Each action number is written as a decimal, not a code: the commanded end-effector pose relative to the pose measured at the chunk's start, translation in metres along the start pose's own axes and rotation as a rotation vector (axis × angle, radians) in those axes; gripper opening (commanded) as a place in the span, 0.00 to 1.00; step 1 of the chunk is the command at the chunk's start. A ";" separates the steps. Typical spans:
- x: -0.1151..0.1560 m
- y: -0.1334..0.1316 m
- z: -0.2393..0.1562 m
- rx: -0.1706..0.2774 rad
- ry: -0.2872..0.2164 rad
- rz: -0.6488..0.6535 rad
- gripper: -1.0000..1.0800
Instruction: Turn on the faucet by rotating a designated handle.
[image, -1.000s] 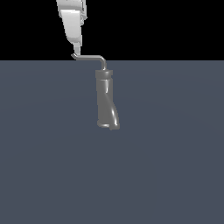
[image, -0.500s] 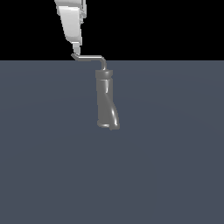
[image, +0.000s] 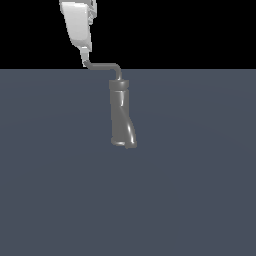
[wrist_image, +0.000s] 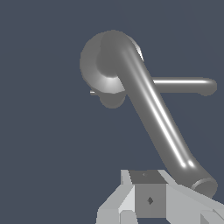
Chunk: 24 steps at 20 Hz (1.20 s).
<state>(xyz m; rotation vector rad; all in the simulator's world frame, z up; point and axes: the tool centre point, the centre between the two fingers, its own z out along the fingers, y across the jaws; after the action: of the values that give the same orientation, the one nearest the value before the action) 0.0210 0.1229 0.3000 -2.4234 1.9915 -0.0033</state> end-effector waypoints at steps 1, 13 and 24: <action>0.002 0.009 0.000 -0.005 0.001 0.005 0.00; 0.022 0.032 0.000 -0.002 0.002 0.002 0.00; 0.048 0.063 0.000 -0.005 0.002 0.004 0.00</action>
<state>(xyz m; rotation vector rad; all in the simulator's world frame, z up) -0.0271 0.0781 0.3000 -2.4362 1.9759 -0.0030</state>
